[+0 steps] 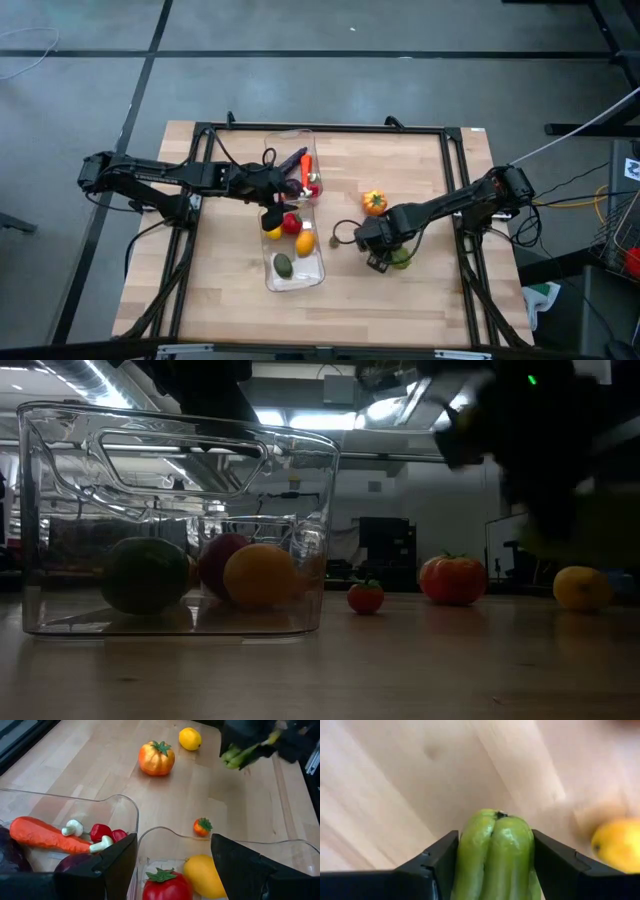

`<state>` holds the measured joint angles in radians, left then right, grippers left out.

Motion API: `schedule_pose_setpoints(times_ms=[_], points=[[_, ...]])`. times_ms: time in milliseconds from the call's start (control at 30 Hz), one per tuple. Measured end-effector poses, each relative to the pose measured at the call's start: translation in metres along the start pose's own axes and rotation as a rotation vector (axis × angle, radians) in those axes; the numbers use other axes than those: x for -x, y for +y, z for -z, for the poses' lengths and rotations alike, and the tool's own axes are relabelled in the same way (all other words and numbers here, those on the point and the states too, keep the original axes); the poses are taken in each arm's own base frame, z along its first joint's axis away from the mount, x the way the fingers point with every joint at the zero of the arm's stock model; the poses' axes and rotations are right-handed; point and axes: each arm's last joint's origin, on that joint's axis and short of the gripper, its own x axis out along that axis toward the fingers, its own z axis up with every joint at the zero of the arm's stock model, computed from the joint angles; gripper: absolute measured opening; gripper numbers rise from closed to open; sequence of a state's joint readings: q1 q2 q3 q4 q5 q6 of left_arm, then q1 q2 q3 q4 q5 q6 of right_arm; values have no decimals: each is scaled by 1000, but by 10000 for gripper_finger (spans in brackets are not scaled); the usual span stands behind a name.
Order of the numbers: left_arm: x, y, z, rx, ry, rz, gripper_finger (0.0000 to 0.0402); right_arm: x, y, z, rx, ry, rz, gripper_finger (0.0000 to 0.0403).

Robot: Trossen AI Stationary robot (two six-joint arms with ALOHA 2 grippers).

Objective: Sort produce into baskets
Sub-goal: Put the green chayote into the top transparent bin

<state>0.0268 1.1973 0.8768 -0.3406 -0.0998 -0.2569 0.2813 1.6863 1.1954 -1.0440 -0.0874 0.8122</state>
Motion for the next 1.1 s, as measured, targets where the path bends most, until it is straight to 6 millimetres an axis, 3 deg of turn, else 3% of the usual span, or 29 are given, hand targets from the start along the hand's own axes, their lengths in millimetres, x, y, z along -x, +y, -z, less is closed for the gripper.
schedule_pose_setpoints(times_ms=[267,500,667,867,1100], points=[[0,0,0,3,-1,0,250,51,22,-26,182,-379,36,220],[0,0,1,31,8,-2,250,76,29,-60,344,-739,52,220],[0,0,2,46,16,-4,250,91,16,-90,402,-920,61,221],[0,0,2,4,16,-4,250,107,-14,-122,393,-1066,120,221],[0,0,2,-6,16,-4,250,94,-48,-166,413,-1114,71,221]])
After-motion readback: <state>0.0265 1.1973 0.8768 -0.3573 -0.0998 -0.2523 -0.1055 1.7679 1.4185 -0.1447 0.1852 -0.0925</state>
